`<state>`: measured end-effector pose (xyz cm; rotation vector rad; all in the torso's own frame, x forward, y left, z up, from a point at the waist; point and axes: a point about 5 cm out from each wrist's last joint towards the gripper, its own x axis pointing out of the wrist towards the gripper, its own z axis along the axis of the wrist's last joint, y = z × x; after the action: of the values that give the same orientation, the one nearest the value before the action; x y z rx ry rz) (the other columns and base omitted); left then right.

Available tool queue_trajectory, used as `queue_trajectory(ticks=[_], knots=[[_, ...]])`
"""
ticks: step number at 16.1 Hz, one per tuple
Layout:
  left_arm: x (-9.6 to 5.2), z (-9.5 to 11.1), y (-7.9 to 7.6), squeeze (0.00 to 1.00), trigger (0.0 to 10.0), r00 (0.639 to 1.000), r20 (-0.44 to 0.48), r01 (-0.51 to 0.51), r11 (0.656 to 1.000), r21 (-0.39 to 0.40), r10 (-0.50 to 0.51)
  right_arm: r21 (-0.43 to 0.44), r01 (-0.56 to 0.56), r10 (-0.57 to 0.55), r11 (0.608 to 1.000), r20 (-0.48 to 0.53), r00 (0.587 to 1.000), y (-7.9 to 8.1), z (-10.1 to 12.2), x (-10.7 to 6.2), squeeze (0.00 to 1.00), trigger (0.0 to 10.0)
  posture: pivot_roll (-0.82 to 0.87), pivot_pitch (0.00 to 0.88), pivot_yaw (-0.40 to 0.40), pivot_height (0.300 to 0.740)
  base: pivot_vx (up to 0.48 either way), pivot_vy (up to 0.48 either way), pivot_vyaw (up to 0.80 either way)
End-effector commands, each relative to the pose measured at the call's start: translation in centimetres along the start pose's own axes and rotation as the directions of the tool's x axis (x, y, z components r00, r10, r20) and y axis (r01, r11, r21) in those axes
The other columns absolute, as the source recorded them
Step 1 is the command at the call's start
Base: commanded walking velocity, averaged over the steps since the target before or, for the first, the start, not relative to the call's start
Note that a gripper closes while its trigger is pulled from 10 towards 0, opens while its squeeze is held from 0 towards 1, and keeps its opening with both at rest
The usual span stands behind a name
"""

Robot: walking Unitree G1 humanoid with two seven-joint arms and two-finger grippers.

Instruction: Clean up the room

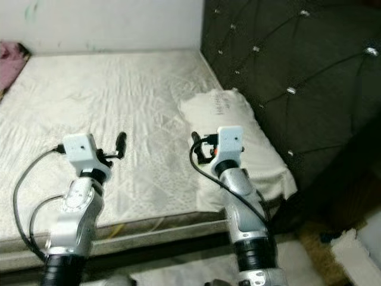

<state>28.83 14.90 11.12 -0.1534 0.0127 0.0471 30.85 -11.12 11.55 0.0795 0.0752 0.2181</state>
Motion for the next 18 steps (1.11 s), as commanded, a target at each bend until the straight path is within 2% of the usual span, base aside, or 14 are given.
queue_trajectory(ticks=[1,6,9,12,18], knots=[[0.03,0.22,0.46,0.0,10.0,1.0,0.006,-0.021,1.0,-0.001,0.021,-0.007,-0.023,0.023,1.0,0.024,0.999,0.64,0.73,0.25,0.0,10.0,0.04,0.0,-0.019,0.74,0.0,0.48,0.0],[0.11,0.26,0.4,0.0,10.0,1.0,0.01,-0.018,1.0,0.002,0.018,-0.007,-0.029,0.029,1.0,0.022,0.999,0.67,0.7,0.3,0.0,10.0,0.04,0.0,-0.019,0.74,0.0,0.48,0.0],[0.11,0.29,0.42,0.0,10.0,1.0,0.011,-0.022,1.0,0.003,0.022,-0.038,-0.043,0.044,0.998,0.02,0.999,0.81,0.67,0.38,0.0,10.0,0.04,0.0,-0.02,0.74,0.0,0.48,0.0],[0.08,0.26,0.4,0.0,10.0,1.0,0.009,-0.023,1.0,0.004,0.023,-0.038,-0.024,0.024,0.999,0.014,1.0,0.49,0.53,0.4,0.0,10.0,0.04,0.0,-0.019,0.74,0.0,0.48,0.71],[0.0,0.1,0.3,0.0,10.0,1.0,0.009,-0.012,1.0,-0.005,0.012,-0.023,-0.003,0.003,1.0,-0.006,1.0,0.14,0.13,0.45,0.0,10.0,0.04,0.0,-0.022,0.74,0.0,0.48,0.0]])
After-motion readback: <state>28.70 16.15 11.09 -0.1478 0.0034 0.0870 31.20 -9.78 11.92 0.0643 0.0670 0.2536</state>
